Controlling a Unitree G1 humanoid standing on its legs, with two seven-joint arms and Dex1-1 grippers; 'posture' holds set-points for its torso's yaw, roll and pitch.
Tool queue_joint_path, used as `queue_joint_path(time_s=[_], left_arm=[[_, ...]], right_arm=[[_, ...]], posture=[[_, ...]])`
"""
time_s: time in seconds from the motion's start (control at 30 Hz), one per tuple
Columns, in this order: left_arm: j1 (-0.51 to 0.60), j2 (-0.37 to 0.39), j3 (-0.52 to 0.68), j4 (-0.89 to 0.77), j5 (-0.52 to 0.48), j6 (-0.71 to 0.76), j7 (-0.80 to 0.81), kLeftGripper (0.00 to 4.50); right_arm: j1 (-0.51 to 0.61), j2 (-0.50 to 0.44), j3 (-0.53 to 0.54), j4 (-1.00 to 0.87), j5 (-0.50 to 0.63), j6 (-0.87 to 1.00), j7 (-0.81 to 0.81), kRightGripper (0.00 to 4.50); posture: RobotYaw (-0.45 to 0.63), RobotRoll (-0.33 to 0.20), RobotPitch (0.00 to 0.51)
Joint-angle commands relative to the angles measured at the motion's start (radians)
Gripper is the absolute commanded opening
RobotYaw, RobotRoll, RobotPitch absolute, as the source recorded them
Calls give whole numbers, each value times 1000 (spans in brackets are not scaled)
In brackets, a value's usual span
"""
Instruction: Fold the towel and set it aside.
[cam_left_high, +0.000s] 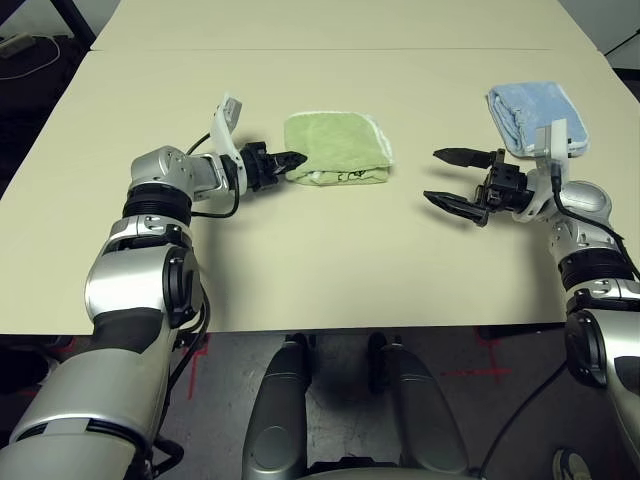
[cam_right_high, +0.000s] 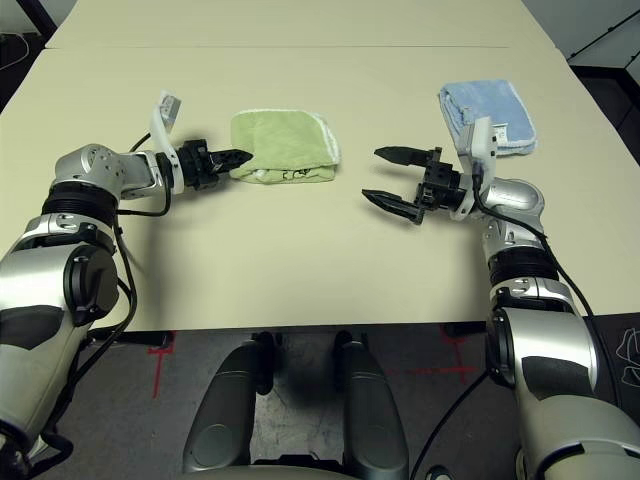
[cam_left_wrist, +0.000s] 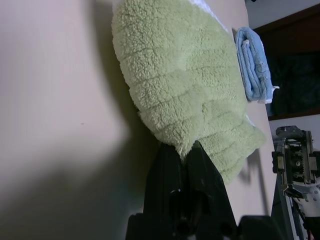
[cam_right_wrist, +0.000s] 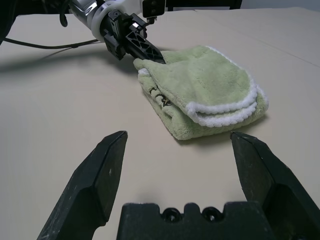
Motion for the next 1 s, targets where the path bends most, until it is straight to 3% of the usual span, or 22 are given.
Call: queue_joint_path(time_s=[0.03, 0.3, 0.57, 0.77, 1.0], left_arm=[[-14, 9, 28, 21, -4, -23, 9, 14], [-39, 72, 189, 36, -62, -180, 125, 14], [-33, 136, 276, 25, -83, -295, 229, 14], [51, 165, 293, -16, -59, -431, 332, 14], [155, 130, 347, -158, -95, -507, 487, 14]], right_arm=[[2, -16, 5, 16, -8, -13, -2, 4500], [-5, -15, 9, 30, -16, -19, -13, 4500], [-20, -7, 13, 43, -22, -24, -17, 4500], [-36, -1, 15, 56, -25, -30, -18, 4500], [-45, 11, 8, 63, -22, -25, -34, 4500]], posture=[[24, 0, 236], [36, 0, 235], [46, 0, 230], [65, 0, 224], [75, 0, 222]])
